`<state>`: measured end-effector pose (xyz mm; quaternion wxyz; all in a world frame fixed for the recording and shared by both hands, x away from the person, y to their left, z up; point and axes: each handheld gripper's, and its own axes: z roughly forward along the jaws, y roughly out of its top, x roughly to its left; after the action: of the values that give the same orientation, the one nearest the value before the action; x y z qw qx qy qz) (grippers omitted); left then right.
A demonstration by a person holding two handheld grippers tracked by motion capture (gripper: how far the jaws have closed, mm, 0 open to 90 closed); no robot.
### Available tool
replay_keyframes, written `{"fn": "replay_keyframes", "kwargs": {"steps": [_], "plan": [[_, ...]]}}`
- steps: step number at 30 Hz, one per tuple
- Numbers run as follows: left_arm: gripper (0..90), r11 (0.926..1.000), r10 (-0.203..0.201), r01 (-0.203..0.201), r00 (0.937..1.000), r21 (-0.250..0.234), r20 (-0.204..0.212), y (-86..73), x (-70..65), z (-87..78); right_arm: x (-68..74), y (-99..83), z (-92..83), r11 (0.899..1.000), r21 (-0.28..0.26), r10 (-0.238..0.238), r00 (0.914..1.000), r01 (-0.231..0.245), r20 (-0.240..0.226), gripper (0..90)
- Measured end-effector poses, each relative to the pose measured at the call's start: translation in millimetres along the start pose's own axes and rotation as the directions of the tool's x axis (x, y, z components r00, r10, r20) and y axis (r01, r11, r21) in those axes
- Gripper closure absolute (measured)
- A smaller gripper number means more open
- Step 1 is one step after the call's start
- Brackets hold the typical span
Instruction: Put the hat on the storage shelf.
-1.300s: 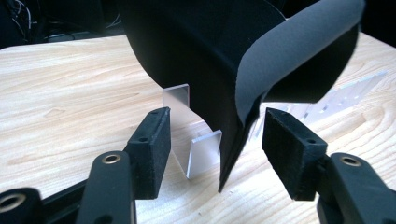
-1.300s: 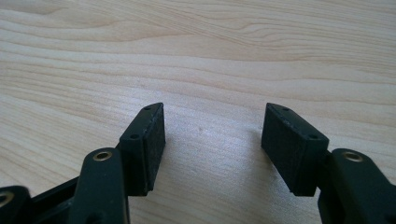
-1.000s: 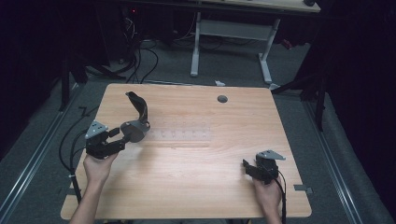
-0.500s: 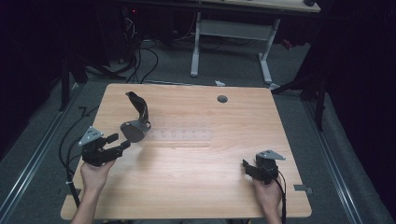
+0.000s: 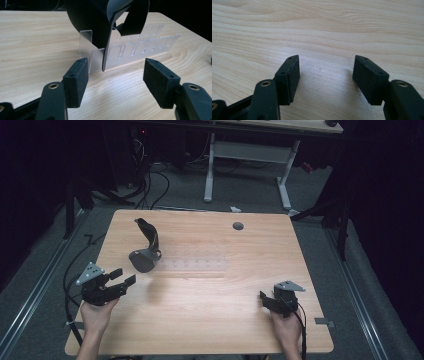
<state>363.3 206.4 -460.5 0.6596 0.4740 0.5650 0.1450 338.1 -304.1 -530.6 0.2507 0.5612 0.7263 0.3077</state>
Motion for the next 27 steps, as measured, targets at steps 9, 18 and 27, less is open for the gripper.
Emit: {"fn": "replay_keyframes", "kwargs": {"steps": [9,18,27], "plan": [[37.6,0.9997,0.002,-0.002,1.0,0.025,0.001,-16.2,-0.4,-2.0,0.1,0.0,0.0,1.0,0.0,0.0,1.0,0.0,0.0,38.9],[37.6,0.9988,0.003,-0.003,1.0,0.05,0.005,-29.9,-3.5,-1.1,0.1,0.0,0.0,1.0,0.0,0.0,1.0,0.0,0.0,38.9],[37.6,0.9962,0.008,-0.008,1.0,0.087,0.006,-48.7,-6.6,4.9,0.1,-0.1,-0.1,1.0,0.0,0.0,1.0,0.0,0.0,38.9]]}}
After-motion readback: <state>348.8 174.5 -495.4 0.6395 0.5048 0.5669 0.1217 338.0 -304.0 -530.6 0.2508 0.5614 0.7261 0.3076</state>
